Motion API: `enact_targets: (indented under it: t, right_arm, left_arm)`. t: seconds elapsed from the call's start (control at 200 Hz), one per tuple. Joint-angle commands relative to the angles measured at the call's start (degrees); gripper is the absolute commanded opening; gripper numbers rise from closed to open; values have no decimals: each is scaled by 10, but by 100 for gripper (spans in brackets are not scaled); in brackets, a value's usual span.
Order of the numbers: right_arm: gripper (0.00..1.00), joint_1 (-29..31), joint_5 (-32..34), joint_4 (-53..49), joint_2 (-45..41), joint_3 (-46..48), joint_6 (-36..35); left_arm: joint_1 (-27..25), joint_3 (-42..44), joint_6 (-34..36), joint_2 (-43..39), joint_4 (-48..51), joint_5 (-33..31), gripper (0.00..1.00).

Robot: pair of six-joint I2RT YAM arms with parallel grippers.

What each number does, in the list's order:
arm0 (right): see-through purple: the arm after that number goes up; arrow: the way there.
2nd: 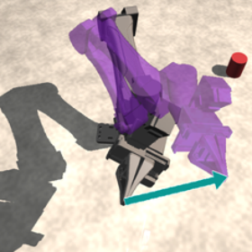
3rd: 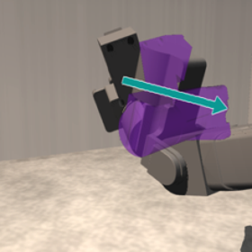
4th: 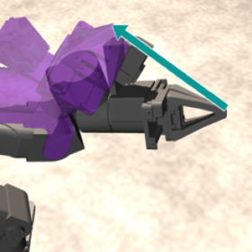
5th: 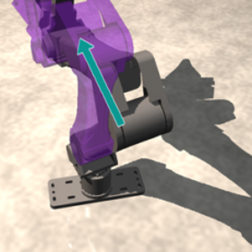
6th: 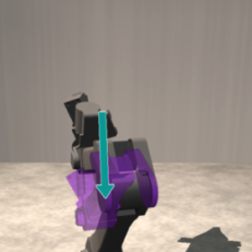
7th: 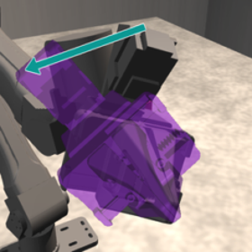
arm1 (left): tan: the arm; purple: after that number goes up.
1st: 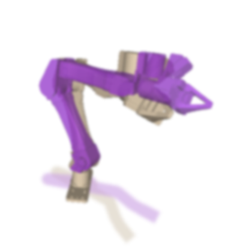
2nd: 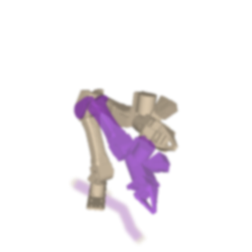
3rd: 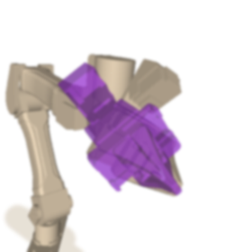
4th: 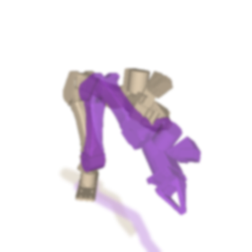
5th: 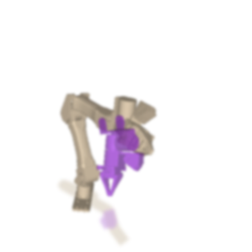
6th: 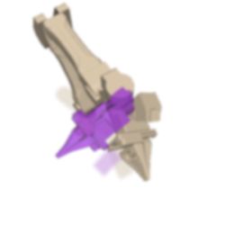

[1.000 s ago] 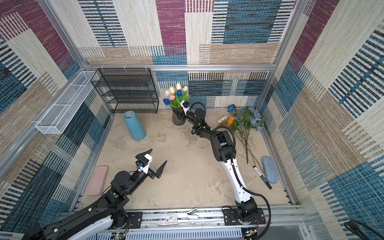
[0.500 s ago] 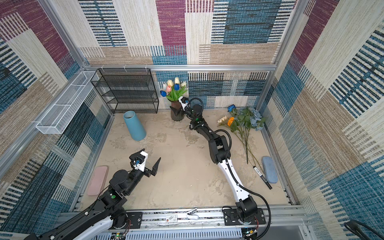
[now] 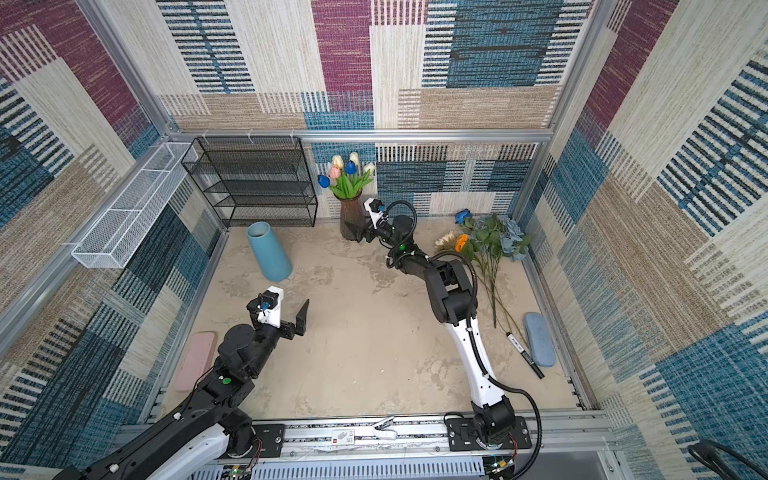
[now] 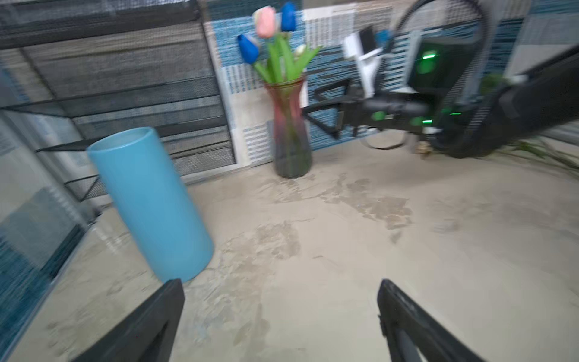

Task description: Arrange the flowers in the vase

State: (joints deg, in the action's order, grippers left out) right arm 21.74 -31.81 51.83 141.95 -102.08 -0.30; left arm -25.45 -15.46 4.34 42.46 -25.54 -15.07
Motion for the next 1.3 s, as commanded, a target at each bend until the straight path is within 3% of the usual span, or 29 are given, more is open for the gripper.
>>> enact_targets:
  t: [0.0, 0.09, 0.24, 0.396, 0.541, 0.806, 1.112, 1.297]
  right_arm:
    - [100, -1, 15, 169, -87, 115, 33]
    - [100, 0, 26, 205, -157, 216, 35]
    - [100, 0, 56, 260, -267, 370, 59]
    - [100, 9, 50, 282, -380, 500, 74]
    - [100, 37, 50, 231, -480, 580, 50]
    - [100, 53, 62, 221, -590, 679, 46]
    - [100, 53, 52, 180, -671, 715, 31]
    - [100, 53, 65, 148, -714, 732, 10]
  left_arm:
    - [68, -31, -63, 31, 15, -22, 99]
    - [130, -57, -77, 83, -6, -11, 99]
    - [228, -107, -99, 205, -88, 65, 99]
    - [273, -182, -76, 334, -161, 121, 99]
    - [277, -266, -37, 416, -166, 163, 99]
    - [277, -365, -30, 526, -178, 164, 99]
    - [284, -413, -10, 611, -213, 159, 99]
    - [283, -423, -2, 637, -230, 177, 89]
